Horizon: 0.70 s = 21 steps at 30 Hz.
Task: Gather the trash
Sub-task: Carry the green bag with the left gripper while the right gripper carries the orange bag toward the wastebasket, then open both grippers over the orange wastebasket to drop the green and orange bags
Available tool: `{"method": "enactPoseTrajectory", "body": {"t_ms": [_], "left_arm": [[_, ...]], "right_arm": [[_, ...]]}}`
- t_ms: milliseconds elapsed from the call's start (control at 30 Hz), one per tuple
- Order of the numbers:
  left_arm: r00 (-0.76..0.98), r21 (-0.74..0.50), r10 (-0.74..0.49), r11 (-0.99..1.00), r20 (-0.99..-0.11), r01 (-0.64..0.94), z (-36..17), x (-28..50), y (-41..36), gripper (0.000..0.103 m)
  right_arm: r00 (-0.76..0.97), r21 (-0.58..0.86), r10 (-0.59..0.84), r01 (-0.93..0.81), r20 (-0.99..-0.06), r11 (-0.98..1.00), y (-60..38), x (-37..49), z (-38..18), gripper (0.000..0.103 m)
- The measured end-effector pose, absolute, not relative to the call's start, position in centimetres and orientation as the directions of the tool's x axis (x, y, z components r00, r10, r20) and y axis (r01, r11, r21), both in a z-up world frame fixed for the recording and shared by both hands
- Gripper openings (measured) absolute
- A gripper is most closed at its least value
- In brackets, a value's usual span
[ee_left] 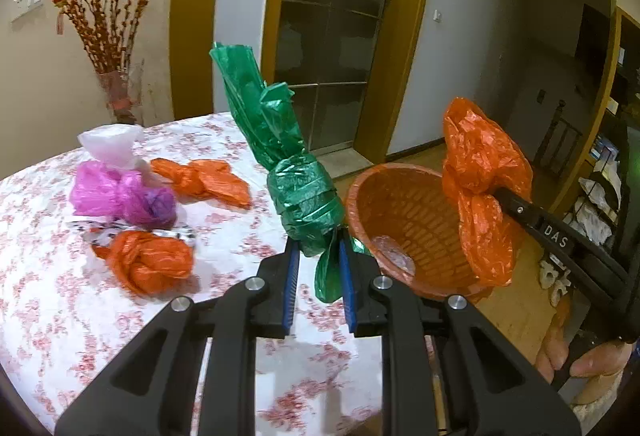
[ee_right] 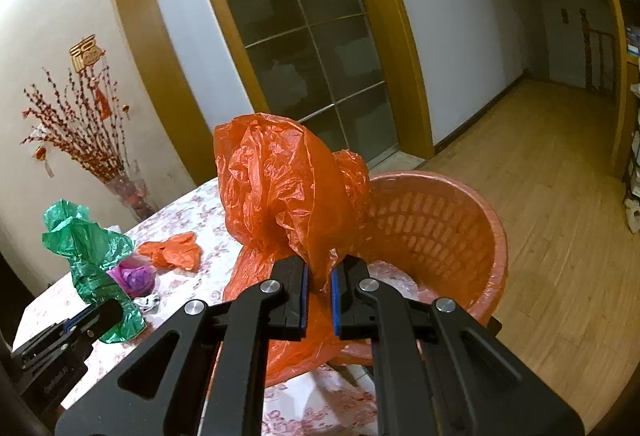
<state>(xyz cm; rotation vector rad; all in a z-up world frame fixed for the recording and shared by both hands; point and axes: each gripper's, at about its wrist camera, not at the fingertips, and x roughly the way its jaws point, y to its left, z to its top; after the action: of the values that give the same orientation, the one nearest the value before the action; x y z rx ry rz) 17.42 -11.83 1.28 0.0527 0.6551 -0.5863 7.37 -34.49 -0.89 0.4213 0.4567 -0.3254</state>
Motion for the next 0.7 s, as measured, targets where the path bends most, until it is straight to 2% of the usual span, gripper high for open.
{"method": "enactPoseTrajectory", "body": {"t_ms": [700], "left_arm": [[0.538,-0.154,-0.568,0.763,-0.623,0.628,-1.3,19.3,-20.2,0.02]], "right_arm": [[0.814,0.363,-0.28,0.498,-0.51,0.787,-39.5,7.9,-1.9,0.009]]}}
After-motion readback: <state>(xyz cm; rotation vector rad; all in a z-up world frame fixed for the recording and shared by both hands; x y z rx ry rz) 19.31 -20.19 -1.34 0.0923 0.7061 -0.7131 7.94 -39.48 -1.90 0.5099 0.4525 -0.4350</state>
